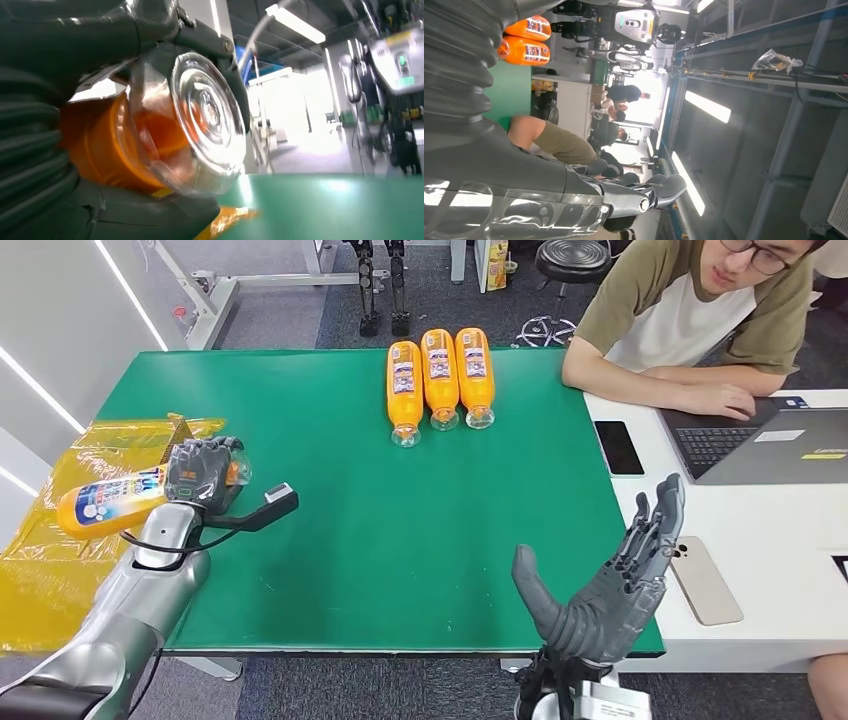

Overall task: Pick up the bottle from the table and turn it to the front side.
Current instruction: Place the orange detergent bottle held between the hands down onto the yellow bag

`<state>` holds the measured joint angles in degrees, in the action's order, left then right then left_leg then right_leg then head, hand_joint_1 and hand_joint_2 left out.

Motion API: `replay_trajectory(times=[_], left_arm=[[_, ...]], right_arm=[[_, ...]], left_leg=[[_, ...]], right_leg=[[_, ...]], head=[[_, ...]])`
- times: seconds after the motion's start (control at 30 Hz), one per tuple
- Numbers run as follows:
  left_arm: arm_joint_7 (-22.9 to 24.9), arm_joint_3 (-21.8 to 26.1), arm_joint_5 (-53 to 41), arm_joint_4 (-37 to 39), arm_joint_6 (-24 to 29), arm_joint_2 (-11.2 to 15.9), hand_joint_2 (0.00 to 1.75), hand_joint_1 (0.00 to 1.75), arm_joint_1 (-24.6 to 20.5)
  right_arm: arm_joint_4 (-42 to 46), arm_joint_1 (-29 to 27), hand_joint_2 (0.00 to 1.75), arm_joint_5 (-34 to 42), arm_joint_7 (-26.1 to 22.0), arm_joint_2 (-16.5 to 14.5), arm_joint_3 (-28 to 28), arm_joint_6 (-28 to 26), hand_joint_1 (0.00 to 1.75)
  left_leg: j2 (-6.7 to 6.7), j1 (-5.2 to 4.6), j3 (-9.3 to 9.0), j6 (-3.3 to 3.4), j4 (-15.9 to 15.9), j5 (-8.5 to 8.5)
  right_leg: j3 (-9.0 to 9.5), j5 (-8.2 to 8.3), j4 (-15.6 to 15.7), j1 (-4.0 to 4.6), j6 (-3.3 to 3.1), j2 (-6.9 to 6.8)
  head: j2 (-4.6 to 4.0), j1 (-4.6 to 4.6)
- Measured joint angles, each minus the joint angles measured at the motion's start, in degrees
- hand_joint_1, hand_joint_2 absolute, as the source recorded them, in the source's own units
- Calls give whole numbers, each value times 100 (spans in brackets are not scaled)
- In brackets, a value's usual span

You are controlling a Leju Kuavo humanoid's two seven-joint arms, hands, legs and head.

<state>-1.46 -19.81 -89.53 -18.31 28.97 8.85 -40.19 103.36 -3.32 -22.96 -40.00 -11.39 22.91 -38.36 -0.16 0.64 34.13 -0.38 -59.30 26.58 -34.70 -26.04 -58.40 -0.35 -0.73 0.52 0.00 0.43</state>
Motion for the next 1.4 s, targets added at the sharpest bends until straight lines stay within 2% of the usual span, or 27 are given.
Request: replay_trajectory(times=[0.17, 0.57, 0.63, 0.7, 0.77, 0.9, 1.07, 1.2, 1.33, 1.4], left_arm=[[-225, -55, 17, 64, -272, 38, 175, 175, 163], [-260, -90, 227, 164, -663, -85, 175, 173, 271], [-210, -89, 254, 172, -732, -114, 175, 154, 283], [-147, -89, 292, 174, -809, -141, 175, 113, 295], [-92, -89, 339, 179, -892, -163, 175, 83, 304], [-32, -50, 458, 193, -1029, -204, 175, 71, 332], [-29, 37, 568, 194, -1070, -234, 175, 40, 396], [-69, 138, 683, 194, -1088, -248, 175, 31, 427], [-307, 288, 877, 194, -1045, -247, 175, 16, 458], [-520, 393, 1011, 194, -970, -252, 175, 17, 483]], right_arm=[[-17, 9, 175, 12, 0, 0, 0, 2, 0], [-322, 263, 175, 266, 0, 0, 79, 2, 0], [-446, 383, 175, 361, 0, 0, 127, 2, 0], [-574, 495, 175, 426, 0, 0, 172, 2, 0], [-688, 617, 175, 464, 0, -2, 203, 2, 0], [-871, 879, 175, 533, 0, -19, 254, 2, 0], [-1052, 1120, 175, 539, 0, -55, 278, 2, 0], [-1165, 1241, 175, 559, 0, -78, 287, 2, 0], [-1258, 1333, 175, 605, 0, -103, 289, 2, 0], [-1292, 1370, 175, 600, 0, -115, 289, 2, 0]], left_leg=[[-3, 0, 2, 0, 0, 0], [-5, 0, 4, 0, 0, 0], [-5, 0, 4, 0, 0, -1], [-6, 0, 5, 0, 0, -1], [-6, 0, 5, 0, 0, -1], [-7, 0, 5, 0, -1, -1], [-7, 0, 5, 0, -1, -1], [-7, 0, 5, 0, -1, -1], [-7, 0, 4, 0, -1, -1], [-7, 0, 4, 0, -1, -1]], right_leg=[[0, 0, 1, 0, 0, -2], [0, 0, 0, 0, 1, -4], [1, 0, -1, 0, 1, -5], [1, 0, -1, 0, 1, -6], [1, 0, -1, 0, 1, -6], [1, 1, -1, 0, 1, -7], [1, 0, -1, 0, 1, -7], [1, 0, -1, 0, 0, -7], [1, 0, -1, 0, 1, -7], [1, 0, -1, 0, 1, -7]], head=[[0, 1], [0, -1], [0, -1], [0, 1], [-1, 1], [0, 0], [-1, -1], [0, -1], [0, 0], [0, -1]])
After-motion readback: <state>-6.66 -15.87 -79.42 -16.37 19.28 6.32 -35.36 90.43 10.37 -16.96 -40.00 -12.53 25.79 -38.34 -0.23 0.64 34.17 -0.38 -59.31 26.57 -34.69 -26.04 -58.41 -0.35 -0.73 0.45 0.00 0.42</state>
